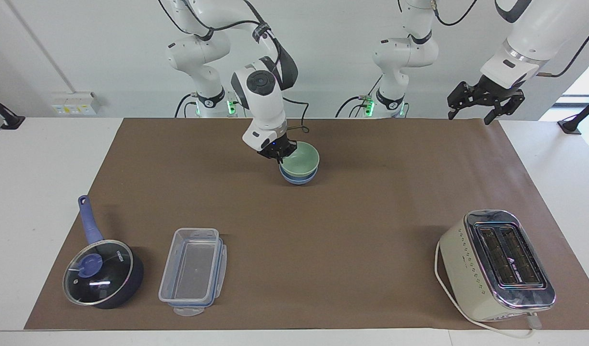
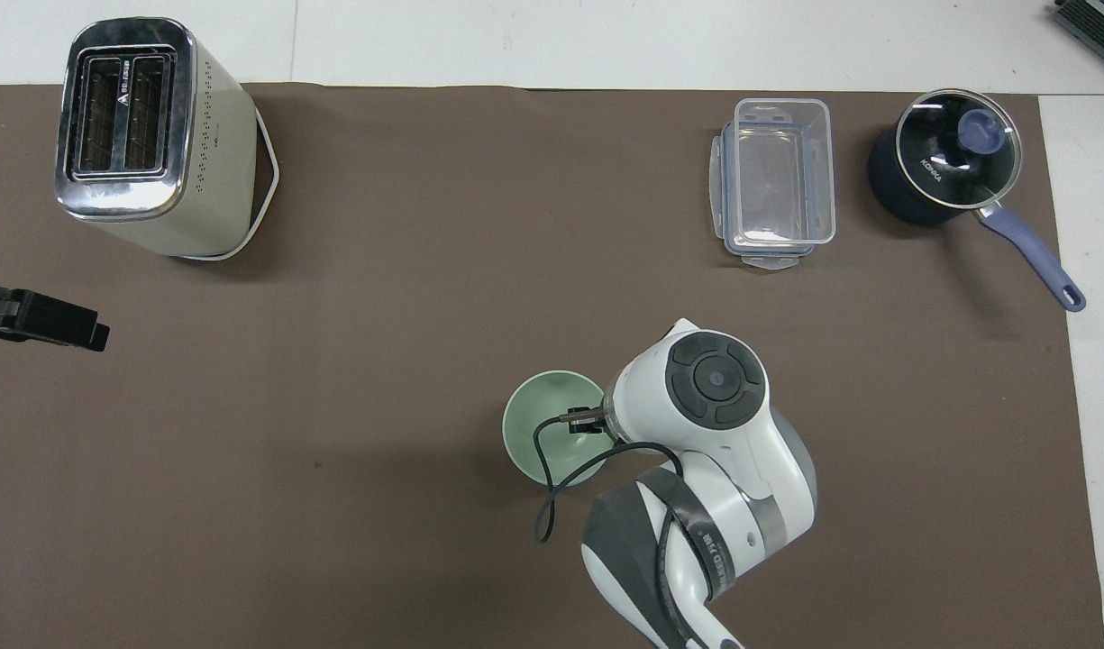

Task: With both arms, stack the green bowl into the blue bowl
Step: 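Lower the green bowl into the blue bowl with the right gripper, then open the right gripper and withdraw it from the stacked bowls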

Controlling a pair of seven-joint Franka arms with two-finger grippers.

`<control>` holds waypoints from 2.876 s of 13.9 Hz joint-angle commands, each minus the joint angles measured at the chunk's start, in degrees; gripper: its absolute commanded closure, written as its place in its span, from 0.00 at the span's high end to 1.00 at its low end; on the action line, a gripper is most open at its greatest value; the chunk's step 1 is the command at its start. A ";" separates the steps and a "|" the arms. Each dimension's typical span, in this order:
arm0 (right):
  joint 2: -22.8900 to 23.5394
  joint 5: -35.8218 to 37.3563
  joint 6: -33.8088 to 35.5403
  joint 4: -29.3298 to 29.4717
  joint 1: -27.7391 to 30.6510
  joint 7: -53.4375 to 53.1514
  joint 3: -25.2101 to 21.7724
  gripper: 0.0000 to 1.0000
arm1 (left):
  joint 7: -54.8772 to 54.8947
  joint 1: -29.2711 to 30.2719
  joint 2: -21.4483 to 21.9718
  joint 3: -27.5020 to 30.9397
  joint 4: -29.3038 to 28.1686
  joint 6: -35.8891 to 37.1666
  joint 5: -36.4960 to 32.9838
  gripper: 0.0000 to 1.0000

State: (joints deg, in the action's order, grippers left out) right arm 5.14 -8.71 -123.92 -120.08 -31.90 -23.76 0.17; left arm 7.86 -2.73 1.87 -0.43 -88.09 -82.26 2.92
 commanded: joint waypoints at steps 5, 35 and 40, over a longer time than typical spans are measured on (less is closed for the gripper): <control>0.31 -1.40 -1.85 -1.47 -0.27 -0.40 0.18 0.00 | -0.57 -0.43 0.68 0.25 -0.06 0.87 -1.07 1.00; -2.32 2.37 -1.33 1.25 4.46 1.00 -0.61 1.00 | -0.57 -0.43 0.68 0.25 -0.06 0.87 -1.07 1.00; -6.27 4.31 5.59 4.67 12.37 4.24 -0.61 1.00 | -0.57 -0.43 0.68 0.25 -0.06 0.87 -1.16 1.00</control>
State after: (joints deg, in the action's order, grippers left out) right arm 0.69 -5.07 -122.31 -117.03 -22.60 -21.94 -0.83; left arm 7.86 -2.73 1.87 -0.43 -88.09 -82.26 2.92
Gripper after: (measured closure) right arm 0.000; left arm 0.000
